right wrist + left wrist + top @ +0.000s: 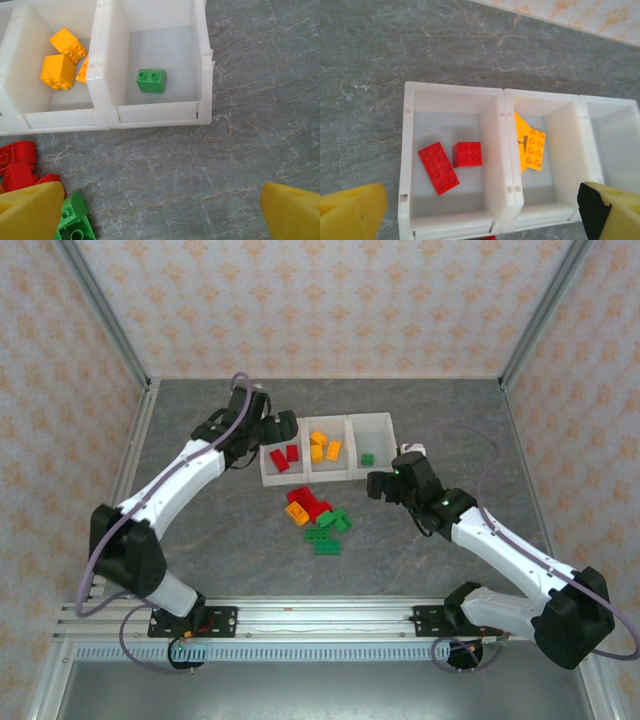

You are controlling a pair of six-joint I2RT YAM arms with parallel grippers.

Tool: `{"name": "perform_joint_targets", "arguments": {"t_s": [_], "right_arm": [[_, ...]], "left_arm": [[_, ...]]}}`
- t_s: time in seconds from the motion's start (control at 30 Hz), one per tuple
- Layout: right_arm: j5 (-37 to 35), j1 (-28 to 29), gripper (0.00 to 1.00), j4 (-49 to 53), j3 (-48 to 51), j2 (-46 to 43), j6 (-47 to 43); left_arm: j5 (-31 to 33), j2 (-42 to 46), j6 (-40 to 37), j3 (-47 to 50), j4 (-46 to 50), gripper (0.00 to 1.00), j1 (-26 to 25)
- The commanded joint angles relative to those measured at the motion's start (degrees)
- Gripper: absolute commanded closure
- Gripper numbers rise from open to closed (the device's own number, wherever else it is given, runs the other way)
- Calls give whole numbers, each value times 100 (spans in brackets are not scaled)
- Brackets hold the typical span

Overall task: Sort the legos into containers by color
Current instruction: Move the lego to the center of the table.

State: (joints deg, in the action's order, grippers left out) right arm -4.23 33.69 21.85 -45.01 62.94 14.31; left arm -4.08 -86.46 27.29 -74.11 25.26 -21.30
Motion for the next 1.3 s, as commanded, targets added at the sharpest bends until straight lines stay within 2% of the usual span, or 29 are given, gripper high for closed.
{"name": "perform_joint_targets", "arguments": {"t_s": [0.0,0.17,0.4,0.5,0.67,0.97,1.27], "right_arm": [[279,-29,0,86,-202,-49,-48],[570,-29,0,-59,-167,-206,-27],[335,-29,0,-77,-92,-247,-32],[360,-29,0,-76,-45,-169,-12],[154,-29,0,75,30,-123,-53],[203,-29,0,-22,118,-169,-28],[176,-29,0,9,146,-185,7]], "left_arm": [[80,373,272,543,-124,1,-272],[419,913,972,1582,-144,1,-796],[1338,1747,2881,3042,-816,1,-1818],[1496,1785,3271,3291,-1028,2,-1946],[1442,1437,3129,3190,-1269,1,-2000],[1161,161,3024,2588,-1088,3,-2097],[1390,-93,3076,2824,-1251,10,-2102]]}}
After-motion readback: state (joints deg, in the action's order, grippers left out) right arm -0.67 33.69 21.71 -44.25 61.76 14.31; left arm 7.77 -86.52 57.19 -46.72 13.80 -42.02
